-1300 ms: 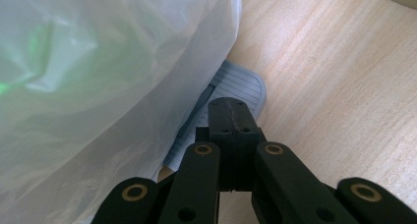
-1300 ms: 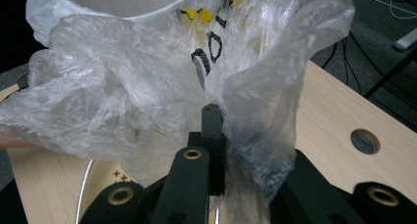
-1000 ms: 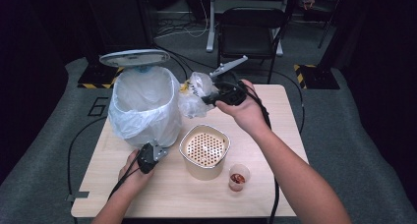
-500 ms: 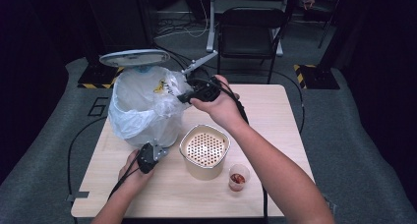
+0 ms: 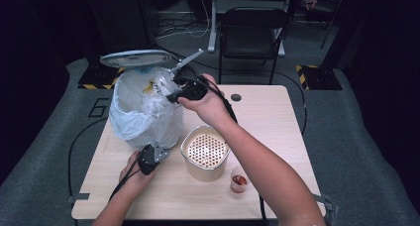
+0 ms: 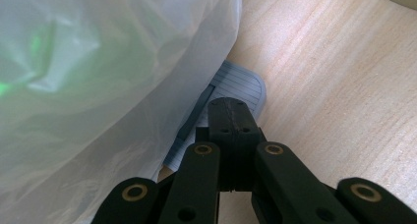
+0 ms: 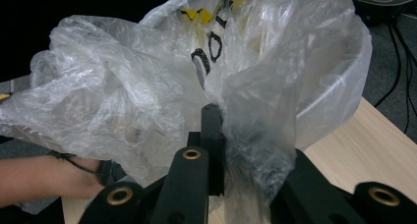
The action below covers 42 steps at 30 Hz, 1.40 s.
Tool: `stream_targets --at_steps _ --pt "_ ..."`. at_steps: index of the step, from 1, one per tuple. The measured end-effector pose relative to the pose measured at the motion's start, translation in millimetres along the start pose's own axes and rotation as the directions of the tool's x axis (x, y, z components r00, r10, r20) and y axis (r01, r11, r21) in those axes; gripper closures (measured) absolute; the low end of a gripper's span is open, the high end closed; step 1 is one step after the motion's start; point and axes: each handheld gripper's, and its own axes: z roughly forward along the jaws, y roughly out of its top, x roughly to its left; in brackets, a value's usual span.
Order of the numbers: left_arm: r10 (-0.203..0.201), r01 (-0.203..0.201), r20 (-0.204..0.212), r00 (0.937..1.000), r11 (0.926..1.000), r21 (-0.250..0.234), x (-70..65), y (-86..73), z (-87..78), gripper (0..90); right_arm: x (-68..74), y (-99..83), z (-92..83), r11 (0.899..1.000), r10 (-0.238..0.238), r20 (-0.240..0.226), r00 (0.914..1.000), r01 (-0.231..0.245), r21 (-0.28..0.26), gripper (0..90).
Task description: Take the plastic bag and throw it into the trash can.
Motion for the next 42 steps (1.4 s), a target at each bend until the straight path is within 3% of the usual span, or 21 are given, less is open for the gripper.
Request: stream_targets --at_steps 11,12,18,21,23,31,42 --pt "-0.002 0.002 0.0 1.0 1.0 -0.002 -0.1 -0.1 0.1 90.0 1.1 12.3 27.8 1.0 0.018 -0.009 0.9998 -0.018 0.0 82.9" --pt "-0.003 0.002 -0.031 0.9995 0.9999 -0.012 -1.4 -0.5 1.3 90.0 1.3 13.2 30.8 1.0 0.018 -0.011 0.9998 -0.018 0.0 82.8" --pt "-0.004 0.004 -0.029 0.9996 0.9999 -0.012 -1.3 -0.6 1.2 90.0 1.8 20.2 47.4 0.999 0.038 -0.007 0.9993 -0.038 -0.013 82.6" --pt "-0.004 0.004 -0.028 0.9996 0.9999 -0.013 -1.2 -0.6 1.2 90.0 -1.2 23.6 54.6 0.999 0.048 0.009 0.9988 -0.047 -0.022 82.4" --pt "0.003 -0.003 0.007 1.0 1.0 -0.007 0.8 -0.2 0.4 90.0 -2.9 25.2 58.7 0.998 0.056 0.016 0.9983 -0.055 -0.02 82.3" --pt "0.002 -0.002 0.004 1.0 1.0 -0.009 0.6 -0.2 0.6 90.0 -6.1 29.4 69.6 0.998 0.061 0.058 0.9964 -0.06 -0.032 81.7" --pt "-0.003 0.003 0.006 1.0 1.0 -0.005 0.6 -0.2 0.2 90.0 -7.2 30.5 78.1 0.993 0.113 0.093 0.9892 -0.109 -0.041 77.9"
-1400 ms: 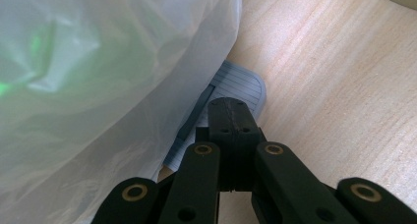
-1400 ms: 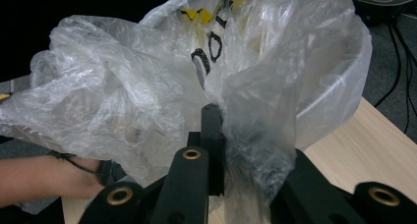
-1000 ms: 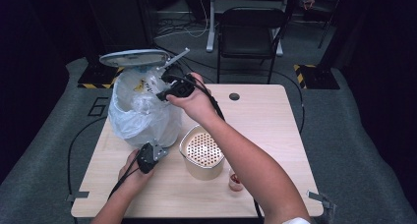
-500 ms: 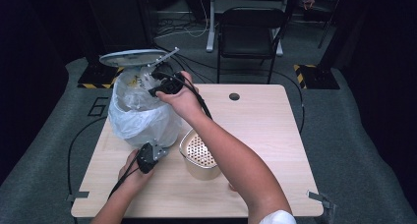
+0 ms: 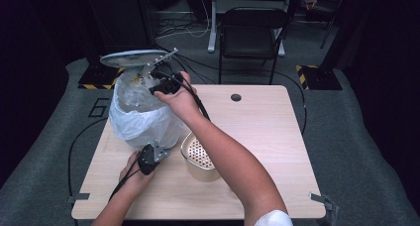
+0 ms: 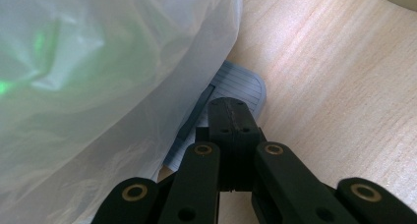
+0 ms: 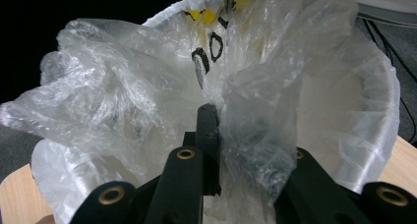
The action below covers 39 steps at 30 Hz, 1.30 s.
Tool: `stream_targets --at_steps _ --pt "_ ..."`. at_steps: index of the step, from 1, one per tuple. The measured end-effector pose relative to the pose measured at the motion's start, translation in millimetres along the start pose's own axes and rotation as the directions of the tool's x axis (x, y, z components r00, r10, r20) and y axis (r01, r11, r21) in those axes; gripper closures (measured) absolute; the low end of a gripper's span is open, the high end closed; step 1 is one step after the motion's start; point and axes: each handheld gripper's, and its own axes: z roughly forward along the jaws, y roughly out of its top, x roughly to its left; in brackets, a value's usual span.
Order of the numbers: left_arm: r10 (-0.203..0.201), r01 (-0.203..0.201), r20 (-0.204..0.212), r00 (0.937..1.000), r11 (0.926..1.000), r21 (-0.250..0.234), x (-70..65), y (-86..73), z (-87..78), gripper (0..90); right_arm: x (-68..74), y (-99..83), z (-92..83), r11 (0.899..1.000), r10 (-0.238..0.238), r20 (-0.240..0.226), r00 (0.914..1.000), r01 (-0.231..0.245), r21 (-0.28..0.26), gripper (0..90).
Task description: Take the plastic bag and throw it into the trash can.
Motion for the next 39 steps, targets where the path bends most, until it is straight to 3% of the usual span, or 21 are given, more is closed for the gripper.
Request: stream_targets --at_steps 2,4,7,23,39 --pt "0.006 -0.006 0.001 1.0 1.0 0.0 0.3 0.1 0.1 90.0 0.6 -0.6 1.7 1.0 -0.013 0.007 0.9999 0.013 -0.003 69.5" --pt "-0.001 0.001 -0.002 1.0 1.0 0.003 0.0 -0.1 -0.2 90.0 1.4 -1.2 3.5 1.0 0.013 -0.004 0.9999 -0.013 -0.002 54.0" --pt "0.006 -0.006 -0.001 1.0 1.0 -0.002 0.0 0.1 0.2 90.0 3.1 -2.5 3.0 0.999 0.03 0.024 0.9993 -0.029 -0.023 44.4" --pt "0.003 -0.003 0.002 1.0 1.0 0.003 0.9 0.0 -0.2 90.0 -3.8 -15.6 -24.6 1.0 0.009 0.02 0.9998 -0.008 -0.026 41.0" --pt "0.002 -0.002 0.002 1.0 1.0 -0.001 0.6 0.0 0.0 90.0 -11.2 -48.7 -67.6 0.998 -0.038 0.06 0.9975 0.042 -0.052 37.0"
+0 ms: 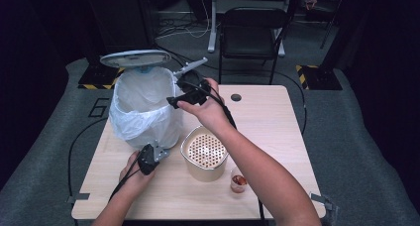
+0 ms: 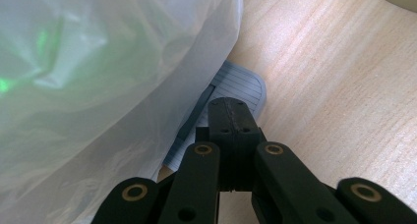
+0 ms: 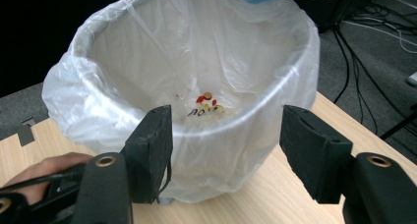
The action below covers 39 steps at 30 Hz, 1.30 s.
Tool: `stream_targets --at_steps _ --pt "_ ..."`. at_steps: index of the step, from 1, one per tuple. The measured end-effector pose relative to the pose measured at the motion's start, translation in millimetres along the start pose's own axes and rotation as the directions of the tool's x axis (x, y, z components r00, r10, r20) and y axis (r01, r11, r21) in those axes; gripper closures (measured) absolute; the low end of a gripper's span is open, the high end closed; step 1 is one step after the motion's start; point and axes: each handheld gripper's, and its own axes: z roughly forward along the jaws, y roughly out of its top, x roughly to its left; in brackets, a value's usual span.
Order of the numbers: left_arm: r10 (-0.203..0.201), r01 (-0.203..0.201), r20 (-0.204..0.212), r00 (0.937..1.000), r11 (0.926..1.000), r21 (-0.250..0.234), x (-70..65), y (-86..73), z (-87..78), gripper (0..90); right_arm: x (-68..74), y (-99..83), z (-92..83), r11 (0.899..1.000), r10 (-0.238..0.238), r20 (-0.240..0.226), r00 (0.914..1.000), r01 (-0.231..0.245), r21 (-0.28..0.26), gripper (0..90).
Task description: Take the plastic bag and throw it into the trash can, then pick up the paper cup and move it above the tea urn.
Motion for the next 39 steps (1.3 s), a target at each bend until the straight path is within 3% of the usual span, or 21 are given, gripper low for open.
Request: stream_targets --at_steps 14,15,18,22,24,29,30,34,39 --pt "-0.001 0.001 -0.012 0.9999 1.0 -0.008 -0.3 -0.4 0.9 90.0 -19.7 -41.3 -31.8 1.0 0.021 0.046 0.9987 -0.021 -0.005 36.5" --pt "-0.005 0.005 -0.013 0.9999 0.9999 -0.011 -0.4 -0.6 1.1 90.0 -22.0 -45.2 -34.3 1.0 0.003 0.054 0.9985 -0.002 -0.01 36.3" --pt "-0.026 0.026 -0.001 0.9997 0.9997 0.0 -2.8 -0.7 0.4 90.0 -25.7 -59.5 -42.3 0.999 0.01 0.051 0.9986 -0.009 -0.032 36.2" --pt "-0.024 0.024 -0.013 0.9996 0.9997 -0.003 -3.0 -0.8 0.6 90.0 -27.2 -81.3 -51.4 0.999 -0.006 0.099 0.995 0.01 -0.038 33.0" --pt "-0.024 0.024 -0.011 0.9996 0.9997 -0.005 -2.7 -0.9 0.8 90.0 -30.2 -98.3 -56.3 0.999 0.01 0.083 0.9965 -0.008 -0.031 27.5" --pt "-0.02 0.02 0.005 0.9998 0.9998 0.004 -2.1 -0.6 0.0 90.0 -35.0 -120.7 -61.3 1.0 0.025 0.082 0.9963 -0.024 -0.013 25.0" --pt "-0.019 0.019 -0.013 0.9997 0.9998 0.0 -3.4 -0.5 0.6 90.0 -37.3 -130.6 -64.6 0.999 0.05 0.082 0.9954 -0.049 -0.011 24.7" --pt "-0.02 0.02 -0.007 0.9998 0.9998 0.001 -3.0 -0.5 0.5 90.0 -39.5 -140.8 -67.5 0.997 0.068 0.081 0.9944 -0.066 -0.03 24.7" --pt "-0.019 0.019 -0.023 0.9996 0.9998 -0.005 -3.7 -0.6 1.0 90.0 -38.6 -155.5 -69.2 0.998 0.061 0.089 0.9942 -0.06 -0.015 24.4"
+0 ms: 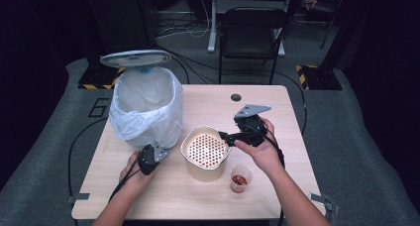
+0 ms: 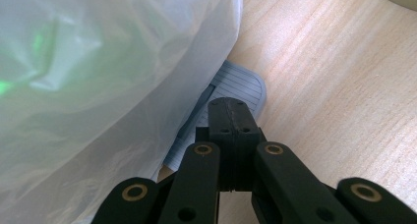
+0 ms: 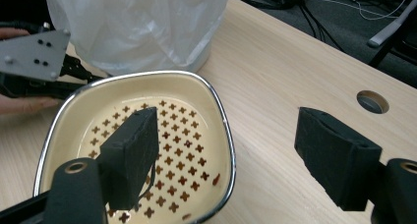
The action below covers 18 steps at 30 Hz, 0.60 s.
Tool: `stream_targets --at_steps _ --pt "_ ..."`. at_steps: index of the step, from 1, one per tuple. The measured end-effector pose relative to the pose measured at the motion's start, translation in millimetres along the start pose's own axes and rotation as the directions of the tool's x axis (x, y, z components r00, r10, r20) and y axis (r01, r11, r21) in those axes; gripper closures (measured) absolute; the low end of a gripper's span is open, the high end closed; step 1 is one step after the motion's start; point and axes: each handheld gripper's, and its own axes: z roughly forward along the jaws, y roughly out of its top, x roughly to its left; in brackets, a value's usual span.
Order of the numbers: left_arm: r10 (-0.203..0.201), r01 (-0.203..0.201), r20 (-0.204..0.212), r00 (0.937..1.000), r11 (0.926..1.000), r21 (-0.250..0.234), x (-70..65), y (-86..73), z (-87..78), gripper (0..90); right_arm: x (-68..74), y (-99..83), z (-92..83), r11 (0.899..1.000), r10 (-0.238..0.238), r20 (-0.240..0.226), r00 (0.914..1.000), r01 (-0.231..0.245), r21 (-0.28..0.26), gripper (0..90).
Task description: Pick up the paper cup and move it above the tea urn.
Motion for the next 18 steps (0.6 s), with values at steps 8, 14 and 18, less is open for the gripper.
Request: stream_targets --at_steps 8,14,18 --pt "-0.001 0.001 0.003 1.0 1.0 0.004 0.6 0.0 -0.4 90.0 5.3 -13.4 -4.6 1.0 -0.017 0.008 0.9998 0.017 0.009 24.2" --pt "-0.002 0.001 0.02 0.9998 1.0 0.009 1.2 0.2 -0.8 90.0 7.8 -25.1 -5.0 1.0 -0.017 0.003 0.9999 0.017 0.005 22.3" --pt "-0.002 0.002 0.015 0.9999 1.0 0.007 0.6 0.1 -0.5 90.0 9.0 -35.2 -4.7 1.0 -0.015 0.008 0.9998 0.015 0.012 17.5"
